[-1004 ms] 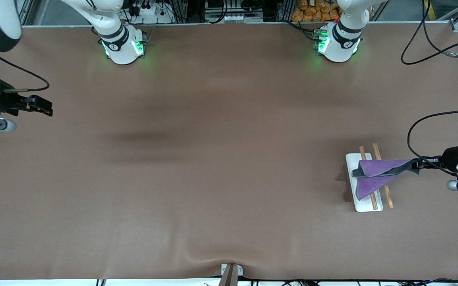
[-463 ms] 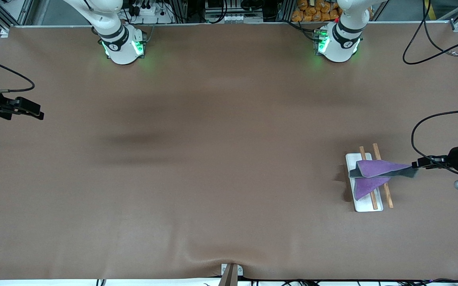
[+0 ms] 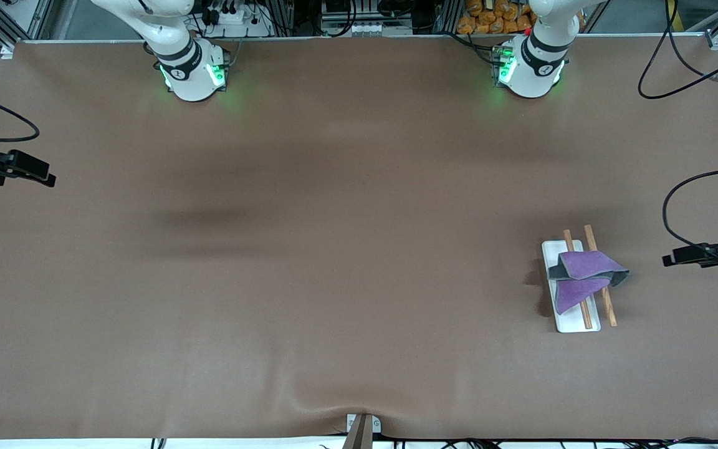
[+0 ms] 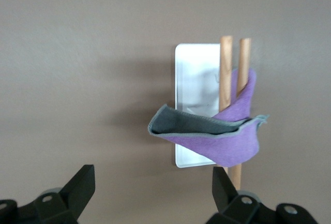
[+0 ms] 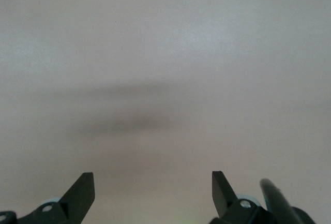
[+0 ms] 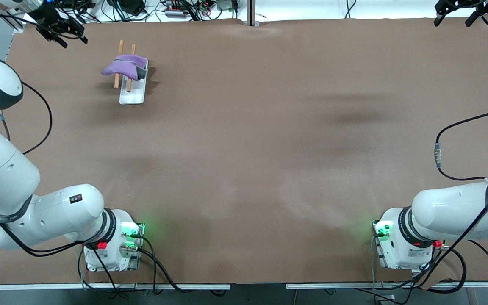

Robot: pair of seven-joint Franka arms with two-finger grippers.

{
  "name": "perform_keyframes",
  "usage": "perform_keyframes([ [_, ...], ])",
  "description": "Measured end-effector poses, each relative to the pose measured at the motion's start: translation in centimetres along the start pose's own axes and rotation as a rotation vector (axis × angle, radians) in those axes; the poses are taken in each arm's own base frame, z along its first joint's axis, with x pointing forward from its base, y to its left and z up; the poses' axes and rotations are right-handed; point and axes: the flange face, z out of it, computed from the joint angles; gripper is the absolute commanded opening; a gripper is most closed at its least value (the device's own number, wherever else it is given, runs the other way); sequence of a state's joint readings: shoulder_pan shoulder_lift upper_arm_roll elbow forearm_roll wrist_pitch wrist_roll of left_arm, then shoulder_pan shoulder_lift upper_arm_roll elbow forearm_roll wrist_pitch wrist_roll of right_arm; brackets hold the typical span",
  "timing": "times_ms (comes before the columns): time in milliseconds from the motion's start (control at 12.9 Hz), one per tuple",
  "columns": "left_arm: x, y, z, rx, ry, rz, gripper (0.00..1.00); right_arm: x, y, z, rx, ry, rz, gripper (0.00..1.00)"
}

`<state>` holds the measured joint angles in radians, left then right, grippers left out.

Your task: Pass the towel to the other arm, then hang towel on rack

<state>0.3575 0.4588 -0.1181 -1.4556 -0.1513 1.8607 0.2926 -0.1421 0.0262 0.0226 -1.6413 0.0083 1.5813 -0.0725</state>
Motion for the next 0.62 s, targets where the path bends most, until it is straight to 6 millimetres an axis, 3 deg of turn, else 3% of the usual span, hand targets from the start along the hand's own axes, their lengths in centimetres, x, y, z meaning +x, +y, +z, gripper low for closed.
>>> perform_keyframes([
  [154, -0.2, 2.6, -3.9, 0.011, 0.057, -0.016, 1.0, -0.4, 0.0, -0.4, 0.002, -0.021, 0.0, 1.0],
  [309, -0.6, 6.6, -7.4, 0.006, 0.1, -0.065, 1.0, -0.8, -0.2, -1.0, 0.003, -0.037, 0.005, 1.0],
  [618, -2.1, 14.6, -11.4, 0.021, 0.123, -0.18, 1.0, -1.1, 0.2, -1.4, 0.004, -0.047, 0.027, 1.0],
])
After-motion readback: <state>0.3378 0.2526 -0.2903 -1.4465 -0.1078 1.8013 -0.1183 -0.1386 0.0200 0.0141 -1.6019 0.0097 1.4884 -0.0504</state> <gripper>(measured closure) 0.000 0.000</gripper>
